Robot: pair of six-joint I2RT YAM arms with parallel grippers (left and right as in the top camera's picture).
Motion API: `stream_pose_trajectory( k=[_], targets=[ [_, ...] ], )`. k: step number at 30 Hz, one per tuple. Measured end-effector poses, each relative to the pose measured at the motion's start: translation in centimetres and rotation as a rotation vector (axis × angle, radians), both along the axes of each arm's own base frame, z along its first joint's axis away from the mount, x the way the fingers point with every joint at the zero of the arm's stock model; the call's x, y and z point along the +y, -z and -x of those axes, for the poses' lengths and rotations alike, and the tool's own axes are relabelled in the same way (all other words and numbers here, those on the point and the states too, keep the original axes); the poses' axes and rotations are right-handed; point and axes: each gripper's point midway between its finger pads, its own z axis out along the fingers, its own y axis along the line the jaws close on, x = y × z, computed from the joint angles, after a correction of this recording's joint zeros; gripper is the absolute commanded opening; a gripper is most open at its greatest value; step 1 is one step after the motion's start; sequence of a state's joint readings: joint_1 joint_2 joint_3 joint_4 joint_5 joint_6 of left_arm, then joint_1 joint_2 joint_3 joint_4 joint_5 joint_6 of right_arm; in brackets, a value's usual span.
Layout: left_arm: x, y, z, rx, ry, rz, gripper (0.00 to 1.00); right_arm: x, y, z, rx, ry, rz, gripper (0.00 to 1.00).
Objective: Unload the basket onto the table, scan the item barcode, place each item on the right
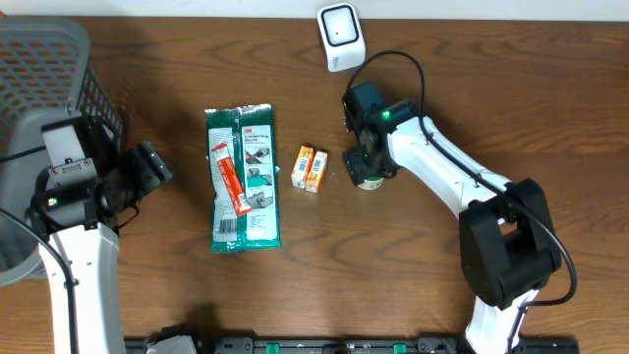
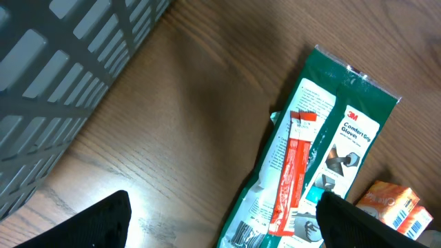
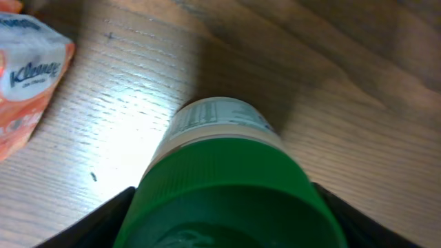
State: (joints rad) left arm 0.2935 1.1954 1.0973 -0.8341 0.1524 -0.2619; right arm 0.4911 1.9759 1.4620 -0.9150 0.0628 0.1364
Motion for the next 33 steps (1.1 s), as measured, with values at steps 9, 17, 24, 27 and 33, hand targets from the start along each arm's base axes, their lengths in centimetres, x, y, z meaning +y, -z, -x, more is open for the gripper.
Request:
stream_pose_trajectory(
  k=[9,17,24,27,33],
  targets=[
    [0.01,0.00,0.00,0.000,0.000,0.000,0.86,-0.33,-0.03,-0.17,-0.010,0.082,0.006,0.81],
    [0.00,0.00,0.00,0.000,0.000,0.000,0.87,-0.57,0.73,0.24,-0.001,0.143,0.003,0.78],
    [0.00,0.00,0.00,0.000,0.000,0.000,0.86,-0.36,0.73,-0.12,-0.016,0.151,-0.008,0.68],
    [0.00,0.00,0.00,0.000,0.000,0.000,0.86,-0.29,0.74,-0.11,-0.015,0.157,-0.014,0.67],
    [0.01,0.00,0.00,0.000,0.000,0.000,0.86,-0.07,0.76,0.00,-0.007,0.155,-0.026,0.67]
  ],
)
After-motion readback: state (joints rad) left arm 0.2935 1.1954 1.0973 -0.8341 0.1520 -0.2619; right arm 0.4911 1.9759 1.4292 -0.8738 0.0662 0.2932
